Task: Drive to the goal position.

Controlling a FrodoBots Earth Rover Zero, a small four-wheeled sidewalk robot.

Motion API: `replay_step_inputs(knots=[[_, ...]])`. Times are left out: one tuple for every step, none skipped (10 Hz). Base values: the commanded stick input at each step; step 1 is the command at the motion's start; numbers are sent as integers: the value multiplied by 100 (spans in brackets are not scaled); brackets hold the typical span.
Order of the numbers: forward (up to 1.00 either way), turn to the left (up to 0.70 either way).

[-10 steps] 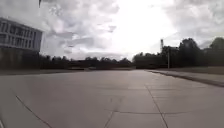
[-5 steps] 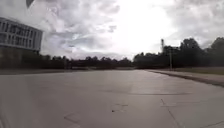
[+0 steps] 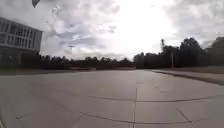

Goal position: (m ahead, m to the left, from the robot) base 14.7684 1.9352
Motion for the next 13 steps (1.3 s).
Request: replay_step_inputs(knots=[[100, -39], [100, 0], [100, 0], [100, 0], [100, 0], [100, 0], [100, 0], [100, 0], [100, 0], [100, 0], [100, 0], [100, 0], [100, 0]])
